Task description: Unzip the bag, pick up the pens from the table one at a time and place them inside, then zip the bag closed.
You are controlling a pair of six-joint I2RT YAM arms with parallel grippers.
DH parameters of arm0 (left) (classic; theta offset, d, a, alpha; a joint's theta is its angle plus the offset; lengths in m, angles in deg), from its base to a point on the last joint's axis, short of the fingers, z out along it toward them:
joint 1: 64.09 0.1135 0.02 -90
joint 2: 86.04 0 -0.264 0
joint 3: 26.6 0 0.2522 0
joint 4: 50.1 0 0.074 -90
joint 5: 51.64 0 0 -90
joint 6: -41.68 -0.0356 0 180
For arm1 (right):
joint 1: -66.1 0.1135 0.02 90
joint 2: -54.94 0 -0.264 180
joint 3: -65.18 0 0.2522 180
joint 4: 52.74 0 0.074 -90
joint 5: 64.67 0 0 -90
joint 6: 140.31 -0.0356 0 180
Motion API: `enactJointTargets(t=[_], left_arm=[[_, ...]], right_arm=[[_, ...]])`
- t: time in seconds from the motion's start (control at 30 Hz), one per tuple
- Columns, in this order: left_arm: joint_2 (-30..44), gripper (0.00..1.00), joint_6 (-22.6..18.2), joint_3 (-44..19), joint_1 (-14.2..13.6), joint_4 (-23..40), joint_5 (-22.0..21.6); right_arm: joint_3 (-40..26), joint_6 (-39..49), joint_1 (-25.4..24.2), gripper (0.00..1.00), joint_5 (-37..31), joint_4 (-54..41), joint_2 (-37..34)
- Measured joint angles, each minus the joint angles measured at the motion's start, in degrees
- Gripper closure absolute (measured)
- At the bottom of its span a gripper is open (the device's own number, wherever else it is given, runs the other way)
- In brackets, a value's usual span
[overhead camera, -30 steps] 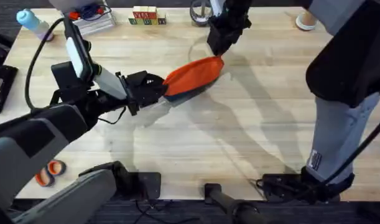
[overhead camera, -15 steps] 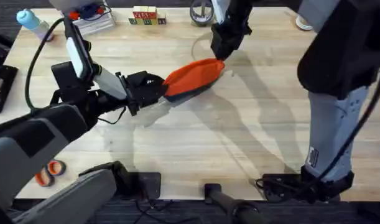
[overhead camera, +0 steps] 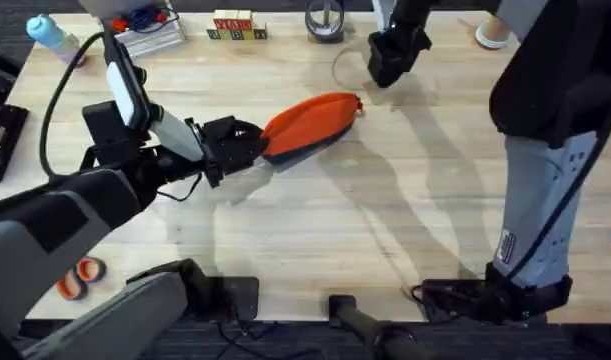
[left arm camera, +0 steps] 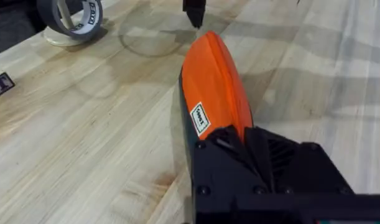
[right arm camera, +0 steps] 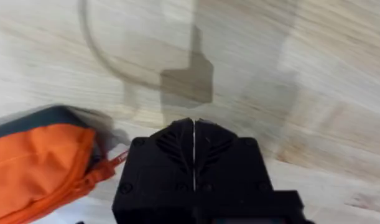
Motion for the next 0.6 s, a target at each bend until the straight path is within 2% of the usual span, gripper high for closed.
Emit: enactJointTargets(t=[0.6], left_arm=[[0.00, 0.960, 0.00, 0.00, 0.01, 0.00, -0.02]], right_arm=[[-0.04, -0.46, -0.32, 0.970, 0.47, -2.23, -0.02]])
